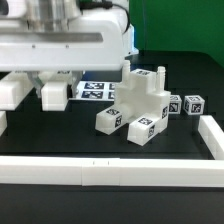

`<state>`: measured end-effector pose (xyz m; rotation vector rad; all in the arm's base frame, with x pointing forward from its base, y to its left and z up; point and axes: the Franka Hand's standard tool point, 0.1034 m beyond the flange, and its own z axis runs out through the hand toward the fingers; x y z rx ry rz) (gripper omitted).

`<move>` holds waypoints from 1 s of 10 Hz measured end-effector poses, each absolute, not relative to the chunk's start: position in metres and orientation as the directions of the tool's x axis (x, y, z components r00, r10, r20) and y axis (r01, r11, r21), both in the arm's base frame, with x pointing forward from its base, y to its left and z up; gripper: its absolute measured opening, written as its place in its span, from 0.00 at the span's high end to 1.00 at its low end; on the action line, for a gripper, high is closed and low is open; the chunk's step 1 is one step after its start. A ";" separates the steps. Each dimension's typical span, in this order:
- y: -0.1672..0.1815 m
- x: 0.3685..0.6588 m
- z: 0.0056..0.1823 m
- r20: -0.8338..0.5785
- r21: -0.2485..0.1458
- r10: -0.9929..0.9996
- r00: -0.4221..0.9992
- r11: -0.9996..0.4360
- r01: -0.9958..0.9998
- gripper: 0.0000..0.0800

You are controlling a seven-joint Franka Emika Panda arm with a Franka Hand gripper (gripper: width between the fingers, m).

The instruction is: Assemble chair

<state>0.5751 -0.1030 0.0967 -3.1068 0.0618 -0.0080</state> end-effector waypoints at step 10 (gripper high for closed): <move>-0.079 0.568 0.121 -0.001 -0.076 -0.391 0.921 -0.918 -0.390 0.64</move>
Offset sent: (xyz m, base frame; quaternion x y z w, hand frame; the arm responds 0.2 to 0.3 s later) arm 0.0000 0.0000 0.0000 0.0000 0.0000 0.0650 0.9979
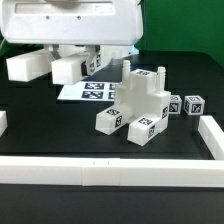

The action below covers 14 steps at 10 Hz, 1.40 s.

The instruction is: Assemble chair

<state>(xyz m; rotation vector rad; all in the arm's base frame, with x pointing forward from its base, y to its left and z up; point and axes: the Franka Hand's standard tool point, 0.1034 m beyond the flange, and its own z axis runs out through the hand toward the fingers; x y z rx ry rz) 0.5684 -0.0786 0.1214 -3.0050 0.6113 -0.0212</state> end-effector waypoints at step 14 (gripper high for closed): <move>0.026 0.558 0.140 -0.045 -0.078 -0.584 0.811 -0.807 -0.585 0.64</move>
Offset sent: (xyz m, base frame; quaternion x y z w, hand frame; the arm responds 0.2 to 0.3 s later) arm -0.0324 0.0139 0.0239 -0.0043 -0.0195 0.0365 0.9991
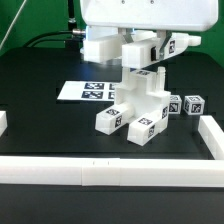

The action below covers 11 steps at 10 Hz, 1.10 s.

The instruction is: Assemble chair

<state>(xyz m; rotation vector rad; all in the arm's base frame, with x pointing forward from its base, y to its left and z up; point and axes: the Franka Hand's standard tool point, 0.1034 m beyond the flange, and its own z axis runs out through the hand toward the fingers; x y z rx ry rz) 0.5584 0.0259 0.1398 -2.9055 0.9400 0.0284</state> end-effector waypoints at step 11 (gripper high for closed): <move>0.037 0.537 0.121 -0.075 -0.059 -0.593 0.801 -0.800 -0.598 0.64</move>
Offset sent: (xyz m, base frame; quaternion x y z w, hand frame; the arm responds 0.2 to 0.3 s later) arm -0.0261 -0.0046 -0.0019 -0.0142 0.0158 0.0108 0.9997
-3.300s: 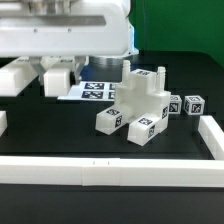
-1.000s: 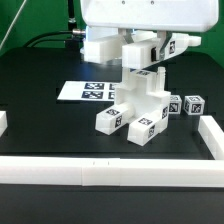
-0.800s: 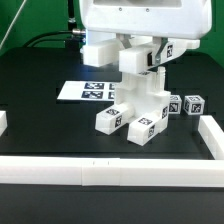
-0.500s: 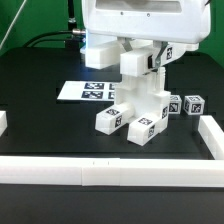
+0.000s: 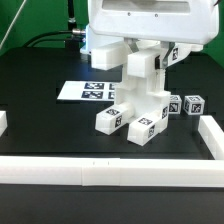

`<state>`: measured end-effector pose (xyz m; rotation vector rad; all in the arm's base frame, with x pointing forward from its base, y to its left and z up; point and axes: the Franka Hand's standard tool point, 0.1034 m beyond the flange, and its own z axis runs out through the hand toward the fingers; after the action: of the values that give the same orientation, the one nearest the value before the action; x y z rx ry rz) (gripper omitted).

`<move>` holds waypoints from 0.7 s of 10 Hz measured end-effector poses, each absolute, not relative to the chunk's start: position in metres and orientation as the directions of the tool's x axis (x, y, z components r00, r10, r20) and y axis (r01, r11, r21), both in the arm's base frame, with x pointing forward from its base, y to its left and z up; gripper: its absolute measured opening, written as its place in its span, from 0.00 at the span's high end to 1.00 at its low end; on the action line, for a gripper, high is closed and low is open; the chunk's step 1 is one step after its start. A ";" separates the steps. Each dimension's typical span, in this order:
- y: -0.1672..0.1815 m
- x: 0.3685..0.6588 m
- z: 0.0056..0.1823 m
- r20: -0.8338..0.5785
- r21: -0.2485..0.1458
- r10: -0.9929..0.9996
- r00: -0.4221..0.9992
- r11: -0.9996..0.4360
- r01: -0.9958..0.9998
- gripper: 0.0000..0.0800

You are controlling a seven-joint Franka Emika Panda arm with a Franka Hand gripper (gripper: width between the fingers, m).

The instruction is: Assemble chair

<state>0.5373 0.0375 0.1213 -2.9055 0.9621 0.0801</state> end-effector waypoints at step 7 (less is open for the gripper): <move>0.048 0.532 0.114 -0.087 -0.042 -0.637 0.766 -0.766 -0.642 0.64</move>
Offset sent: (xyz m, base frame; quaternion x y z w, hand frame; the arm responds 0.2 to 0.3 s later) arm -0.0058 0.0062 -0.0026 -0.0114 -0.0075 0.0600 0.9981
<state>0.5316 0.0477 0.1137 -2.8865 1.0471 0.1046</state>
